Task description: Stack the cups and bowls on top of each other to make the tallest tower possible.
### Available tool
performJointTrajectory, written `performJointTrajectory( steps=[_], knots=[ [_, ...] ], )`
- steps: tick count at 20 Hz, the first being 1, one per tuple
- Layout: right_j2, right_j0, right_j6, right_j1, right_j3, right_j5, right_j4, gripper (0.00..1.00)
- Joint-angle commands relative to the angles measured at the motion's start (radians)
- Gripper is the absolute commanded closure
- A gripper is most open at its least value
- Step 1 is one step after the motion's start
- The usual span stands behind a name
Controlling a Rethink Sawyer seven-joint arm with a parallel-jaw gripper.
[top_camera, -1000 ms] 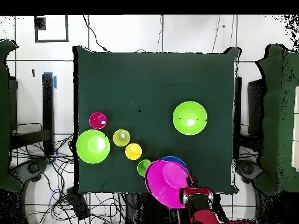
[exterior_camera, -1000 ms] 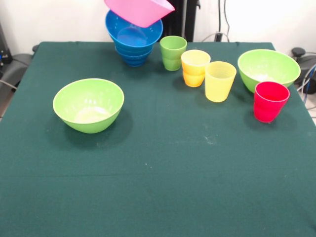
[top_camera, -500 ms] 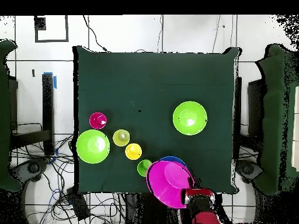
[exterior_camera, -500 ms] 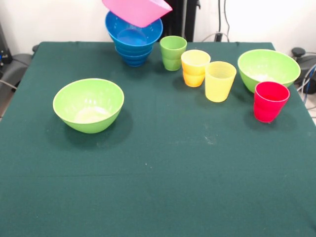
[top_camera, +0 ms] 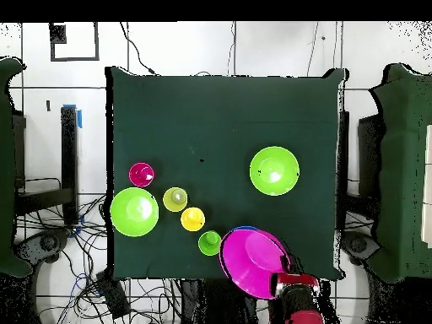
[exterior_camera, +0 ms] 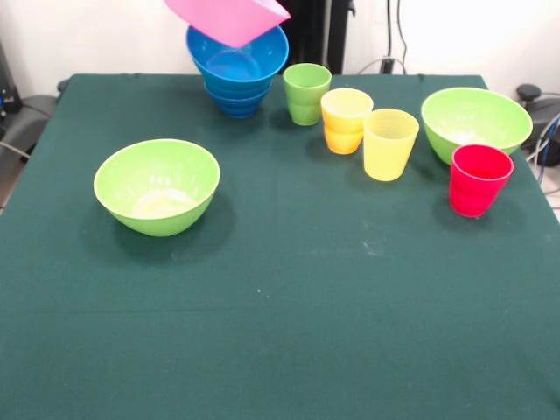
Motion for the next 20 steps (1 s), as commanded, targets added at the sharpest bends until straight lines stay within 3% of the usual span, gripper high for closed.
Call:
performJointTrajectory(
  steps=[1, 4, 12, 20],
  knots=[
    [0.015, -0.018, 0.074, 0.075, 0.14, -0.018, -0.082, 1.0],
    [0.028, -0.032, 0.074, 0.049, 0.16, -0.035, -0.07, 1.0],
    [-0.059, -0.016, 0.096, -0.097, 0.227, -0.143, -0.07, 1.0],
    [0.006, -0.023, 0.067, -0.087, 0.24, 0.009, -0.022, 1.0]
  ],
)
